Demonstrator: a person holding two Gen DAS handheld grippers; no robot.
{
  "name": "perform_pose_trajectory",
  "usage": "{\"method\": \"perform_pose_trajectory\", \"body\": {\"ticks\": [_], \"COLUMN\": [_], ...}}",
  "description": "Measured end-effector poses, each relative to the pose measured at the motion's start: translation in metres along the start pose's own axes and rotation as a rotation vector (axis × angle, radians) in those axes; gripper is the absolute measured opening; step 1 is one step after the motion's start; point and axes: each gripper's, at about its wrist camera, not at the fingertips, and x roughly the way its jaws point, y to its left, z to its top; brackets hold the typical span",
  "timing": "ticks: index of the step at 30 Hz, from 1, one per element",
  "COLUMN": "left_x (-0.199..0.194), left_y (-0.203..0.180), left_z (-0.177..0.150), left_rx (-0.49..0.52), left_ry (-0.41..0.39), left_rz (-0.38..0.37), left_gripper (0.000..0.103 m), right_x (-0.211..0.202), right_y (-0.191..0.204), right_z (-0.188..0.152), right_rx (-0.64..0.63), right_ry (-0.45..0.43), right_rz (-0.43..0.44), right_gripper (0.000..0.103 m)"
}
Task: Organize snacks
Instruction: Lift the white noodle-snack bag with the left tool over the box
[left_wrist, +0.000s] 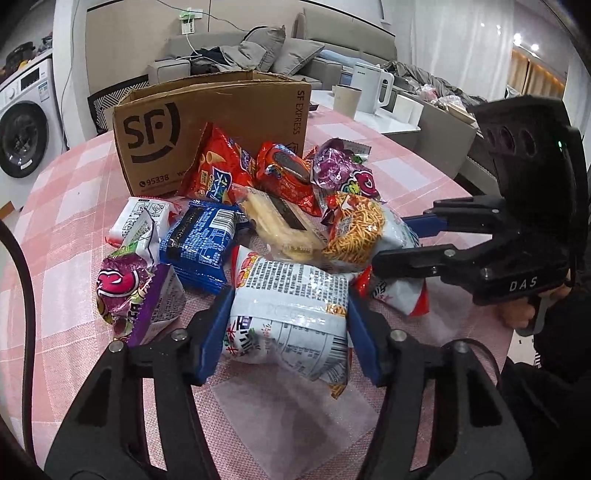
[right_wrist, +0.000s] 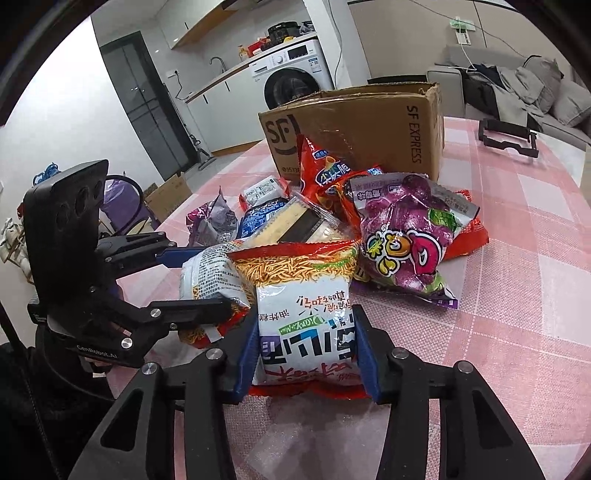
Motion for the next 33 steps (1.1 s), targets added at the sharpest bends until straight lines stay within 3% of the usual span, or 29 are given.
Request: {"method": "perform_pose_trajectory", "body": {"ticks": [11,19,33], "left_x": [-0.028,-0.048,-0.072], "left_y": [0.014,0.014,0.016], "left_z": [0.001,0.008,0.015], "left_rx": [-0.047,-0.071,-0.094], "left_ry": [-0.063,-0.136,-0.198], "left_rz": [-0.021,0.018,0.025], "left_gripper": [0.057,0.057,0.057], "right_x": [-0.026,-0.046,-0.065], "right_y": [0.000,0.007,0.010], "right_z": [-0.003,0.003,0.021], "right_rx": [0.036,0.036,0.048], "right_ry": [-0.086,-0.171,-0.273], "right_rz": [0.032,0.043,0.009], "right_gripper": [0.044,0.044,0.044]}}
